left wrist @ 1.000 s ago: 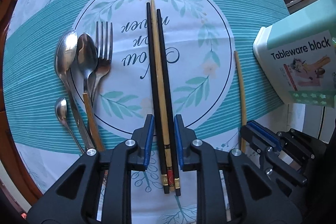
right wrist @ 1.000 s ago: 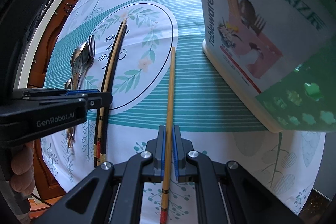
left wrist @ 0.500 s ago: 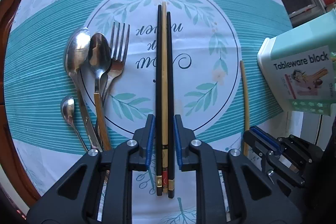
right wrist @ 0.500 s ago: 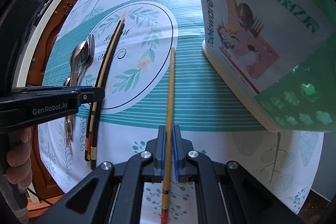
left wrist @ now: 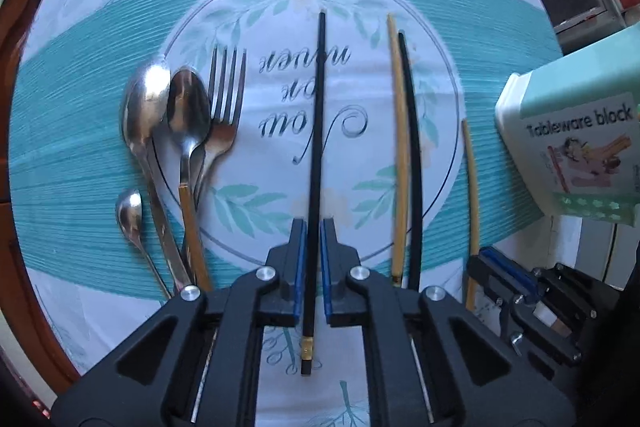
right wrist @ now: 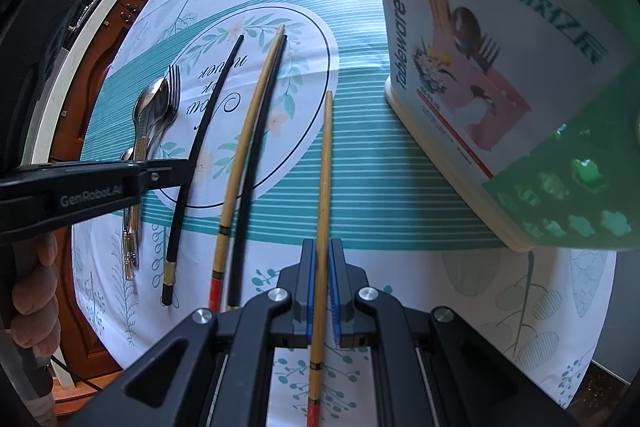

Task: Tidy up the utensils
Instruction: 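Lift the black and light chopsticks and carry them to the green holder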

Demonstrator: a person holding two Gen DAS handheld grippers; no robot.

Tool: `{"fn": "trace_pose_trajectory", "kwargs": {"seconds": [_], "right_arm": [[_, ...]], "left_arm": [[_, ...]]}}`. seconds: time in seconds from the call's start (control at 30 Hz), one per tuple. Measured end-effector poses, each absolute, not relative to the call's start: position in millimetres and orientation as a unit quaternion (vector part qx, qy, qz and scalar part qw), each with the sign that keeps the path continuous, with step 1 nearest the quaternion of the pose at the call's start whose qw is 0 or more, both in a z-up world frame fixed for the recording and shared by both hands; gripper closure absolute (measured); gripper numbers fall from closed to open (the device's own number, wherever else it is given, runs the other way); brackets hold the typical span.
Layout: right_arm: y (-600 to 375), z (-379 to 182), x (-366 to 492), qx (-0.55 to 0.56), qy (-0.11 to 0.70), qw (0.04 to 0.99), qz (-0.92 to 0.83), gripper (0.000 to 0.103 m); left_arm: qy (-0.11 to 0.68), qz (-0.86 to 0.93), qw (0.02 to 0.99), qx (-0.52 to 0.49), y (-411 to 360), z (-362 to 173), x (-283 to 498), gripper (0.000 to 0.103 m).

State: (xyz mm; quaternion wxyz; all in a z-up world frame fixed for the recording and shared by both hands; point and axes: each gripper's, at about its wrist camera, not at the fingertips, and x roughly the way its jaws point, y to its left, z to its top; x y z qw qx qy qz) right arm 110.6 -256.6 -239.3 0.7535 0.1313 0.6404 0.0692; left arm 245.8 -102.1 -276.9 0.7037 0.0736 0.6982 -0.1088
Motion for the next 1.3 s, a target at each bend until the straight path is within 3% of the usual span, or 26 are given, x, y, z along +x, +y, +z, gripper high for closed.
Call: {"fn": "trace_pose_trajectory", "kwargs": {"seconds": [0.27,0.43,0.77,1.03,1.3], "right_arm": [[-253,-239,111,0.125,0.641,0.754,0.071,0.097],[-259,-229,105,0.156,0.621,0.761,0.102,0.098],[-291,-140,68,0.186,0.451,0.859,0.156,0.099],[-318,-51,48,0.15,0.303,0.932,0.128,0.103],[-318,-47,58,0.143,0.32,0.925,0.148,0.103]], "left_arm": [[0.684,-0.101,0.715,0.107,-109,-275,248,0.099],[0.66,-0.147,0.734,0.057,-93,-259,230,0.1],[0.467,-0.208,0.859,0.033,-77,-150,161,0.1],[0.358,-0.23,0.905,0.013,-121,-59,168,0.1],[0.329,-0.223,0.918,0.014,-133,-8,173,0.1]]}}
